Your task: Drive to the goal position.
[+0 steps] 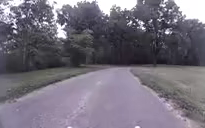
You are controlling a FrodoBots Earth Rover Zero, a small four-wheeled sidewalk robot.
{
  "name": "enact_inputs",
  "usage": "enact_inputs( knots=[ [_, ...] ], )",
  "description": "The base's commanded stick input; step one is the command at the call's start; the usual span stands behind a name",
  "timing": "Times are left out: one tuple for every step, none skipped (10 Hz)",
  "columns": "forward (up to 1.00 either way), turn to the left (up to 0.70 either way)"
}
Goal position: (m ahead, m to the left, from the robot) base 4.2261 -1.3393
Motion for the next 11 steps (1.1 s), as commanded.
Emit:
enact_inputs(
  knots=[
    [0.70,0.00],
    [0.70,0.00],
    [0.70,0.00],
    [0.70,0.00],
    [0.70,0.00],
    [0.70,0.00],
    [0.70,0.00],
    [0.70,0.00],
    [0.70,0.00],
    [0.70,0.00],
    [0.70,0.00]
  ],
)
